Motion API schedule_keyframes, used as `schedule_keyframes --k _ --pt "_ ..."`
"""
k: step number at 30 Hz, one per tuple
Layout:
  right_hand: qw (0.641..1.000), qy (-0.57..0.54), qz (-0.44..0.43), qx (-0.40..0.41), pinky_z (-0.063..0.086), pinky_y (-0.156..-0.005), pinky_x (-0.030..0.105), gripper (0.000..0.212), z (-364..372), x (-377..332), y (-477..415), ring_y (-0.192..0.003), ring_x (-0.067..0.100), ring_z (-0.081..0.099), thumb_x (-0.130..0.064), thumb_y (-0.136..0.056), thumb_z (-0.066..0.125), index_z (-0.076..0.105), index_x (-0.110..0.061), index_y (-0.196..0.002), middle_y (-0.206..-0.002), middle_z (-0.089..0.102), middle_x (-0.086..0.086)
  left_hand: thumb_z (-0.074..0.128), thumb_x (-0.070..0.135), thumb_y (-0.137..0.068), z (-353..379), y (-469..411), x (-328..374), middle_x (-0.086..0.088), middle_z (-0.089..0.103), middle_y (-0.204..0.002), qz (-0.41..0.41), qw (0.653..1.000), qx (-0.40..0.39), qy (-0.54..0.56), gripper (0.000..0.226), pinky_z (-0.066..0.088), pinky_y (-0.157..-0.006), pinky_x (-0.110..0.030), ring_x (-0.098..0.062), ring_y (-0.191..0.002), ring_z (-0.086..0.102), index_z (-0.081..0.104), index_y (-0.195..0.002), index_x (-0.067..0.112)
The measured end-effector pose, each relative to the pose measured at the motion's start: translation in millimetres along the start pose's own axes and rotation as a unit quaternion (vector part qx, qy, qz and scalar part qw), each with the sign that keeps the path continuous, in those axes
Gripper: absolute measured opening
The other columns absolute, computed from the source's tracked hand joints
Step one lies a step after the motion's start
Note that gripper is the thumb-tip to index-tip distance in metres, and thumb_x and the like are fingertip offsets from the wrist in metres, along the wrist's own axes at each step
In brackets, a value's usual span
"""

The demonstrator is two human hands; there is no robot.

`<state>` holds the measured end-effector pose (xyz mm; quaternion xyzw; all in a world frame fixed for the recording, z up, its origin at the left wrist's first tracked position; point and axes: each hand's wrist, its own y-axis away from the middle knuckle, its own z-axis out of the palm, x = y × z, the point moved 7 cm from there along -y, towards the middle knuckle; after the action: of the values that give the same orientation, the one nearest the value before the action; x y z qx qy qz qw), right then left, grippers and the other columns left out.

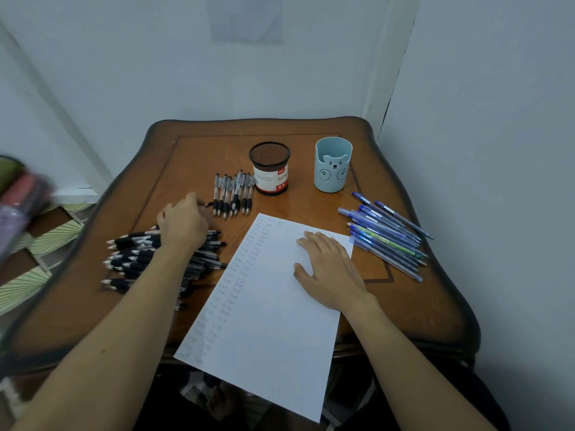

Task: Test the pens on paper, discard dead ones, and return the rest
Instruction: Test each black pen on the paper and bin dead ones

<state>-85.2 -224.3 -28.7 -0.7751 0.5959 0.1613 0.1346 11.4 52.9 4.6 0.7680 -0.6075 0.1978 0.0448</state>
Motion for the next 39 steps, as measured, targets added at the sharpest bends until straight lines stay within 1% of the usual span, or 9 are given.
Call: schedule_keyframes --k 6,11,14,16,24,28,32,34,39 --pt "1.000 -0.001 -0.003 0.002 0.005 -0.123 0.036 0.056 0.7 0.6 -0.7 -0.152 0.013 0.014 -0.046 -0.101 0.042 0.033 -0.024 -0.152 -0.163 0.024 -0.004 0.045 0.013 -0.105 -9.0 18.0 36.0 -0.010 0.065 -0.109 0.146 0.971 0.063 0.176 0.022 0.043 -0.105 -0.048 -0.025 -0.100 0.057 0.055 -0.125 0.010" --pt "1.000 0.000 -0.003 0.004 0.005 -0.123 0.035 0.057 0.6 1.0 -0.9 -0.151 0.012 0.014 -0.048 -0.101 0.043 0.033 -0.025 -0.152 -0.163 0.024 -0.005 0.039 0.034 -0.108 -7.9 31.6 53.8 -0.007 0.057 -0.098 0.190 0.960 0.083 0.188 0.025 0.050 -0.064 -0.040 -0.022 -0.080 0.055 0.053 -0.125 0.022" --pt "1.000 0.000 -0.002 0.006 0.004 -0.123 0.034 0.057 -0.1 0.6 -1.0 -0.151 0.012 0.014 -0.048 -0.100 0.044 0.033 -0.026 -0.152 -0.163 0.024 -0.006 0.023 0.071 -0.097 -5.8 36.3 65.6 0.003 0.055 -0.074 0.195 0.961 0.042 0.190 0.069 0.035 -0.057 -0.028 -0.013 -0.064 0.047 0.060 -0.084 0.014" --pt "1.000 -0.001 -0.001 0.006 0.003 -0.122 0.034 0.057 -0.2 0.5 -1.0 -0.151 0.012 0.015 -0.049 -0.100 0.044 0.033 -0.026 -0.152 -0.163 0.024 -0.006 0.023 0.082 -0.087 -4.8 37.7 69.7 0.006 0.046 -0.053 0.183 0.967 0.025 0.175 0.074 0.027 -0.054 -0.026 -0.012 -0.051 0.040 0.047 -0.057 0.019" --pt "1.000 0.004 0.000 0.011 0.002 -0.124 0.039 0.059 2.2 2.5 -0.3 -0.152 0.014 0.011 -0.049 -0.100 0.042 0.032 -0.025 -0.152 -0.164 0.023 -0.004 0.039 0.070 -0.091 -6.7 36.6 91.3 -0.001 0.054 -0.065 0.151 0.948 0.005 0.281 0.063 0.035 -0.058 -0.031 -0.010 -0.059 0.044 0.055 -0.074 0.012" --pt "1.000 0.003 -0.002 0.011 -0.002 -0.122 0.036 0.059 2.6 3.4 -1.5 -0.153 0.013 0.010 -0.050 -0.100 0.041 0.031 -0.025 -0.153 -0.164 0.021 -0.005 0.063 0.033 -0.098 7.3 36.7 101.9 0.011 0.056 -0.073 0.125 0.925 -0.026 0.357 0.013 0.039 -0.058 -0.023 -0.001 -0.057 0.044 0.071 -0.102 0.024" --pt "1.000 0.006 -0.003 0.013 -0.005 -0.120 0.033 0.060 2.9 4.0 -2.4 -0.153 0.013 0.010 -0.050 -0.100 0.041 0.030 -0.025 -0.154 -0.165 0.020 -0.005 0.046 0.021 -0.106 23.8 34.8 97.4 0.002 0.059 -0.074 0.030 0.852 -0.037 0.521 0.025 0.042 -0.054 -0.034 -0.017 -0.058 0.051 0.071 -0.104 0.022" --pt "1.000 0.005 -0.005 0.011 -0.004 -0.121 0.034 0.060 3.0 3.9 -2.2 -0.153 0.013 0.009 -0.050 -0.101 0.040 0.029 -0.025 -0.154 -0.165 0.020 -0.005 0.036 0.038 -0.109 29.9 34.1 94.8 0.000 0.064 -0.082 -0.013 0.818 -0.040 0.573 0.040 0.053 -0.070 -0.036 -0.018 -0.072 0.063 0.071 -0.098 0.023" --pt "1.000 0.001 -0.007 0.012 -0.004 -0.121 0.034 0.060 3.0 4.7 -2.5 -0.153 0.014 0.009 -0.050 -0.100 0.041 0.030 -0.025 -0.154 -0.165 0.020 -0.004 0.029 0.059 -0.105 45.6 22.8 92.7 -0.009 0.074 -0.083 -0.034 0.841 -0.067 0.535 0.060 0.058 -0.079 -0.041 -0.023 -0.073 0.068 0.073 -0.090 0.021"
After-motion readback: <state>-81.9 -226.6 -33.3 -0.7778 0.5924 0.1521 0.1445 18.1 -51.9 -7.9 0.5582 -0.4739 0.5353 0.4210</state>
